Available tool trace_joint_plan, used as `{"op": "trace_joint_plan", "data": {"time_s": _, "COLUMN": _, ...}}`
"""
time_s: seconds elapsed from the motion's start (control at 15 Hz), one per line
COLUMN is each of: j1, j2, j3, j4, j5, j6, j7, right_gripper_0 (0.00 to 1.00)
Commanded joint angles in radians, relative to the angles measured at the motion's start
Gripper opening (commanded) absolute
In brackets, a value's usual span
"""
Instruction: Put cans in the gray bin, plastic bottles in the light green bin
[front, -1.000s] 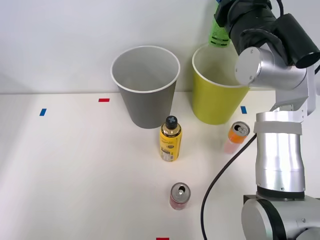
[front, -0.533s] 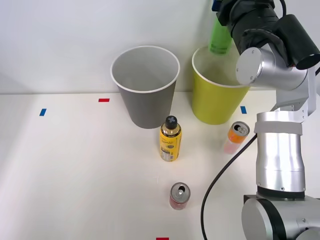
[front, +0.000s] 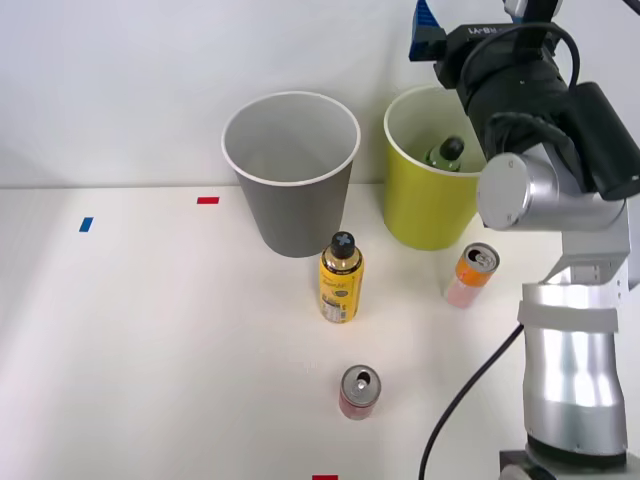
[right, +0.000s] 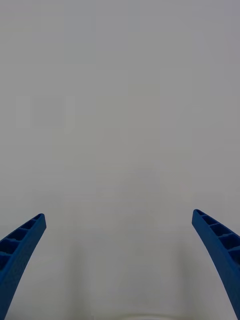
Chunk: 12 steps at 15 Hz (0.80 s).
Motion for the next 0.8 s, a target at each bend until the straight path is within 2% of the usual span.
{"op": "trace_joint_plan", "data": {"time_s": 0.07, "j1": 0.158, "j2": 0.000, "j3": 0.075, "j4": -0.172, "j5": -0.005, "j6": -0.001, "j7": 0.002, "right_gripper_0": 1.00}}
{"op": "trace_joint_plan", "data": {"time_s": 0.47, "j1": 0.502, "j2": 0.000, "j3": 0.190, "j4": -0.482, "j5": -0.045, "j6": -0.053, "j7": 0.002, "right_gripper_0": 1.00}}
{"op": "trace_joint_plan", "data": {"time_s": 0.8, "j1": 0.807, "j2": 0.000, "j3": 0.285, "j4": -0.557, "j5": -0.045, "j6": -0.305, "j7": 0.015, "right_gripper_0": 1.00}}
